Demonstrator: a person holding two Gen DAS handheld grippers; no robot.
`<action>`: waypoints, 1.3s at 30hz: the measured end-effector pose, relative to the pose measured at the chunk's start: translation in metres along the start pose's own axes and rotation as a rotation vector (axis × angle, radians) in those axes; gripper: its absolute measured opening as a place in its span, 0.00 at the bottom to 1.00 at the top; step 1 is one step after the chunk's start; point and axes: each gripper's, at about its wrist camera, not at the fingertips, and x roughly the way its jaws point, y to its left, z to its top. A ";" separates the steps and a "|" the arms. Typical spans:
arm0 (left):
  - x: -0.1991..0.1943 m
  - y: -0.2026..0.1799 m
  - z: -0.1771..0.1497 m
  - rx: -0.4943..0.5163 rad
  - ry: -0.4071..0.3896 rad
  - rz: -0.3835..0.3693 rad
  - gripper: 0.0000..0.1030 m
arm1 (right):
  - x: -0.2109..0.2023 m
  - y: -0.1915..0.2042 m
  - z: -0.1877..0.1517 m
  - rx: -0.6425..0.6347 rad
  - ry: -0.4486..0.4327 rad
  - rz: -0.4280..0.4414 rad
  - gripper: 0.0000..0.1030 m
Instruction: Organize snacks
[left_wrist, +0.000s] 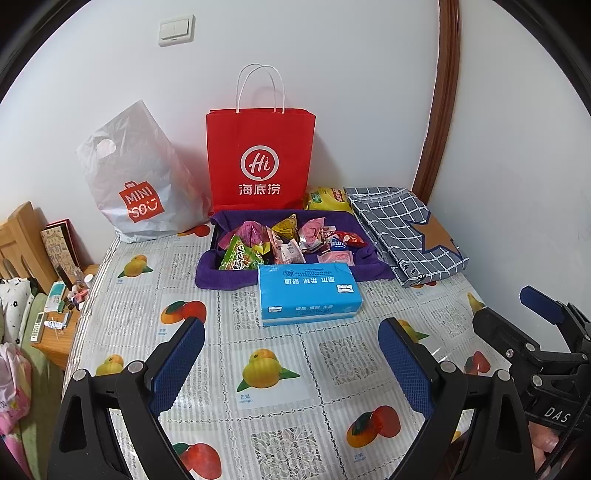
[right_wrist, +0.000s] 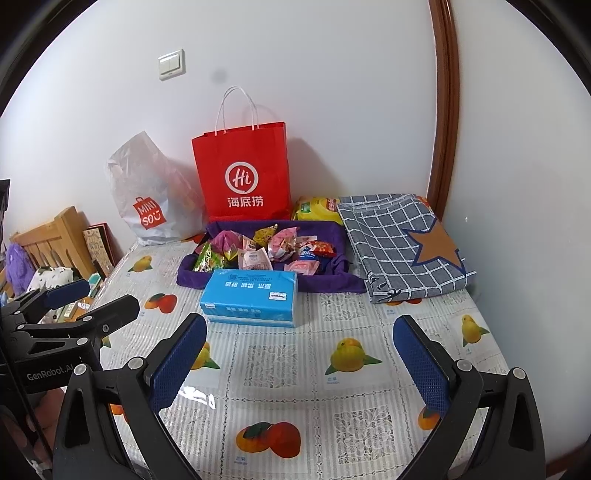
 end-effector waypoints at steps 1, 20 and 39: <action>0.000 0.000 0.000 0.001 0.000 -0.001 0.92 | 0.000 0.000 0.000 -0.002 0.000 -0.001 0.97; -0.002 -0.001 -0.002 0.001 -0.004 0.002 0.92 | -0.006 0.000 0.002 0.001 -0.014 0.004 0.97; -0.003 -0.001 -0.001 -0.002 -0.004 0.005 0.92 | -0.008 0.000 0.005 -0.004 -0.018 0.004 0.97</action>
